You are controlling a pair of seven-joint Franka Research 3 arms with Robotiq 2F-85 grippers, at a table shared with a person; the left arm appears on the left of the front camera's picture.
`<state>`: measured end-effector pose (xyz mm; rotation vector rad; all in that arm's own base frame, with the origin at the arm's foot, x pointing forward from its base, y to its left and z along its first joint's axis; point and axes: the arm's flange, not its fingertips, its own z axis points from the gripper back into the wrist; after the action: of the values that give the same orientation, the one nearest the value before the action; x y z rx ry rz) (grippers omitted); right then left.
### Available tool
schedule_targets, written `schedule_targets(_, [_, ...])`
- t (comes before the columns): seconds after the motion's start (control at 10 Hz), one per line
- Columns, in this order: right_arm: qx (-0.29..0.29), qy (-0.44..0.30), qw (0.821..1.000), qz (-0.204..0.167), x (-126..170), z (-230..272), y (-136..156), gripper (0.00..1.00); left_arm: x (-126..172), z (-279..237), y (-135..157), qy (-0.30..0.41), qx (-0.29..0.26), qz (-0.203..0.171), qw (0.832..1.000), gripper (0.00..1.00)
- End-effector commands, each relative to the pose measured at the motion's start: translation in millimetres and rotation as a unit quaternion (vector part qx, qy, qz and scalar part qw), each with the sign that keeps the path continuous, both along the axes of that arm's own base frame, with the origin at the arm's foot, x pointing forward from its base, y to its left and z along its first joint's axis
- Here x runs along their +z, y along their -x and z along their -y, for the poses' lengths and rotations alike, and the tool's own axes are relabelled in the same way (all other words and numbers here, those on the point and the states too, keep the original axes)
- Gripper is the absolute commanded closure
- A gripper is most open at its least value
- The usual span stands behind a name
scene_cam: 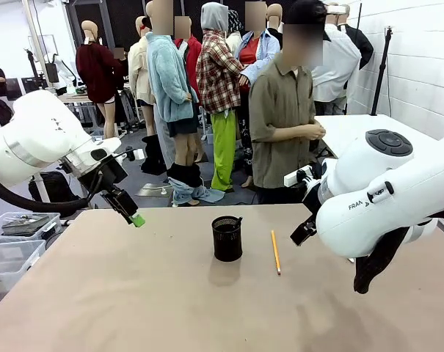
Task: Place the pens into the pen holder.
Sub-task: Pick up a writing instrument from the table and place it into the Pen holder.
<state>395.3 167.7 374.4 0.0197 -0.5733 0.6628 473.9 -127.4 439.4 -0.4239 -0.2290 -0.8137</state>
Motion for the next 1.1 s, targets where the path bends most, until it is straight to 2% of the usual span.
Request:
schedule_targets(0.0, [0.0,0.0,1.0,-0.001,-1,0,0,0.0,7,3,-4,0.006,-0.012,0.003,1.0,0.37])
schedule_targets(0.6, [0.0,0.0,1.0,0.0,0,0,0,0.0,7,3,-4,0.006,-0.012,0.003,1.0,0.37])
schedule_targets(0.7, [-0.063,0.019,0.996,0.063,16,20,19,0.0,7,3,-4,0.006,-0.012,0.003,1.0,0.37])
schedule_targets(0.8, [-0.144,0.05,0.987,0.043,23,34,11,0.0,7,3,-4,0.006,-0.012,0.003,1.0,0.37])
schedule_targets(0.9, [-0.189,0.069,0.979,0.023,23,41,-8,0.0,7,3,-4,0.006,-0.012,0.003,1.0,0.37])
schedule_targets(1.0, [-0.203,0.076,0.976,-0.002,20,48,-27,0.0,7,3,-4,0.006,-0.012,0.003,1.0,0.37])
